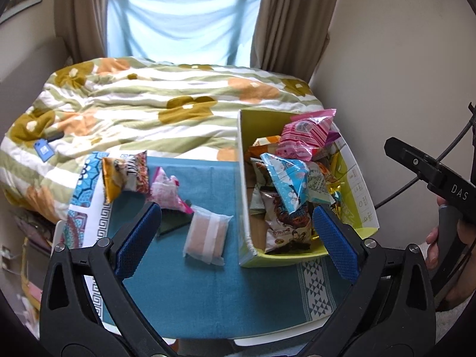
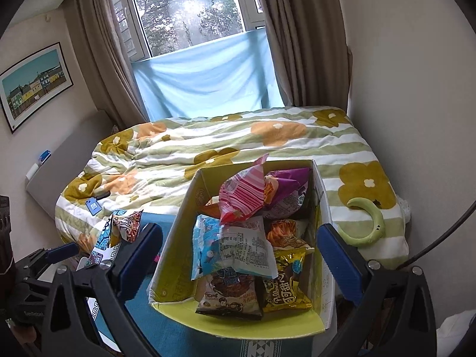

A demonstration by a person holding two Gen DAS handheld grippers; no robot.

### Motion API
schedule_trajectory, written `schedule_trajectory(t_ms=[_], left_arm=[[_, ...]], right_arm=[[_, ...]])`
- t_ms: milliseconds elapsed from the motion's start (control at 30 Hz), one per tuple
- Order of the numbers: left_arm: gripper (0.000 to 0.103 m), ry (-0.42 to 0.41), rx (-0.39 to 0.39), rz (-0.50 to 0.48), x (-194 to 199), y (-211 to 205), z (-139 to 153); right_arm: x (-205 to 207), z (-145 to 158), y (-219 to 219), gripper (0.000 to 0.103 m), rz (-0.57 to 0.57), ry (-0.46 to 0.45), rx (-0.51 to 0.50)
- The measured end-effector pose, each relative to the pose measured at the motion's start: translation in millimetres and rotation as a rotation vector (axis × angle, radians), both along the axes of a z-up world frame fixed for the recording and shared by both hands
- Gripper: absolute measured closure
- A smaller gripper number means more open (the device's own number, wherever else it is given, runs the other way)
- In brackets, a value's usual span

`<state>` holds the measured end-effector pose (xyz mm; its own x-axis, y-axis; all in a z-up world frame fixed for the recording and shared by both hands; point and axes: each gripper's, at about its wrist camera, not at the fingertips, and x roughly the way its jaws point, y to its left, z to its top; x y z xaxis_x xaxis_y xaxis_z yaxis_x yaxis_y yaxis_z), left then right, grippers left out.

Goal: Organize snacks
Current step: 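Withdraw both tools from the box toward the remaining snacks, then grasp the TAIKI chip bag with the left tool while the right tool grasps the pink-white bag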

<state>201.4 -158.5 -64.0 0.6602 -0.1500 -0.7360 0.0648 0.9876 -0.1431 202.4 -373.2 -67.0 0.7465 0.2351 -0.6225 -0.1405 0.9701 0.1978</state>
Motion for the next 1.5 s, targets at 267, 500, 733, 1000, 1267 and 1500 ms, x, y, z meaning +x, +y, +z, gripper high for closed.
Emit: schedule_trajectory(t_ms=[267,500,733,1000,1267,1500], left_arm=[[0.002,-0.055,0.017,0.078,-42.3,65.5,14.6],[0.002,-0.058,0.015,0.056,-54.7,132.3,16.5],[0.002,-0.051,0.016,-0.022,-49.5,197.2,16.2],[0.002,-0.037,0.048,-0.161,-19.4,251.0,2.1],[0.002,0.062,0.130,-0.337,58.6,261.3,-34.2],[0.002,0.167,0.200,-0.434,126.0,245.7,-82.5]], right_arm=[[-28.1,18.5,42.1,0.000,0.054,-0.036,-0.015],[-53.6,18.6,96.0,0.000,0.051,-0.068,-0.010],[-67.6,14.6,158.7,0.000,-0.012,-0.061,-0.012],[-63.5,-0.7,222.4,0.000,-0.095,-0.024,-0.009],[-36.8,-31.9,268.4,0.000,-0.107,0.043,-0.007],[11.7,-78.6,285.4,0.000,-0.055,0.129,-0.050]])
